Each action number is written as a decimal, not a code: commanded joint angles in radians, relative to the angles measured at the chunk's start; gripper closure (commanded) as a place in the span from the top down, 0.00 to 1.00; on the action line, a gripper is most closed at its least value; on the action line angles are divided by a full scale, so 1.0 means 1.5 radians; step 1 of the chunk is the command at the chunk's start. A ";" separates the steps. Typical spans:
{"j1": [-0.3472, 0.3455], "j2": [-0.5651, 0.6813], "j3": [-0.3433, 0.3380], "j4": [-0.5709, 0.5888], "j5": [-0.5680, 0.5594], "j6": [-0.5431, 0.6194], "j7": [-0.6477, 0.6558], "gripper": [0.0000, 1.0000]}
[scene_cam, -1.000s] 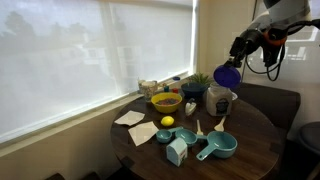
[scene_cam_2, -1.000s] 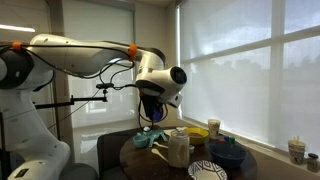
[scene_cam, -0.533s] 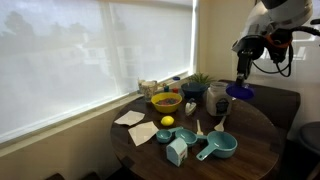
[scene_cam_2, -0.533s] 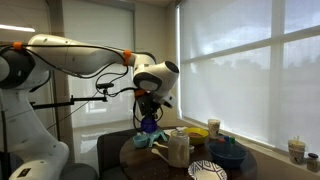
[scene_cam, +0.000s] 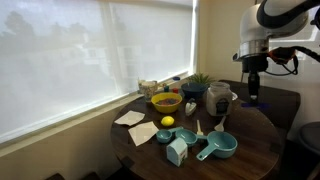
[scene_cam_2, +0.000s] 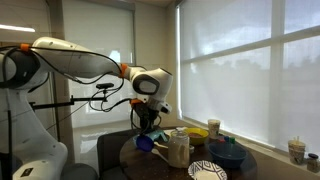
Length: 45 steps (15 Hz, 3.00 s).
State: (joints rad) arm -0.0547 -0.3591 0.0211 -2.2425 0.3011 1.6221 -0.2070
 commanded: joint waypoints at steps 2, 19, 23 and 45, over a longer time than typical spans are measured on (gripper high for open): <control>0.031 -0.015 0.021 -0.067 -0.086 0.101 0.037 0.01; 0.079 0.030 0.024 -0.107 -0.064 0.255 0.104 0.01; 0.088 0.031 0.022 -0.115 -0.052 0.251 0.100 0.01; 0.074 -0.023 0.023 0.135 -0.177 0.028 0.091 1.00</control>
State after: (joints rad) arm 0.0623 -0.3727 0.0402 -2.1388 0.1139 1.7604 -0.0744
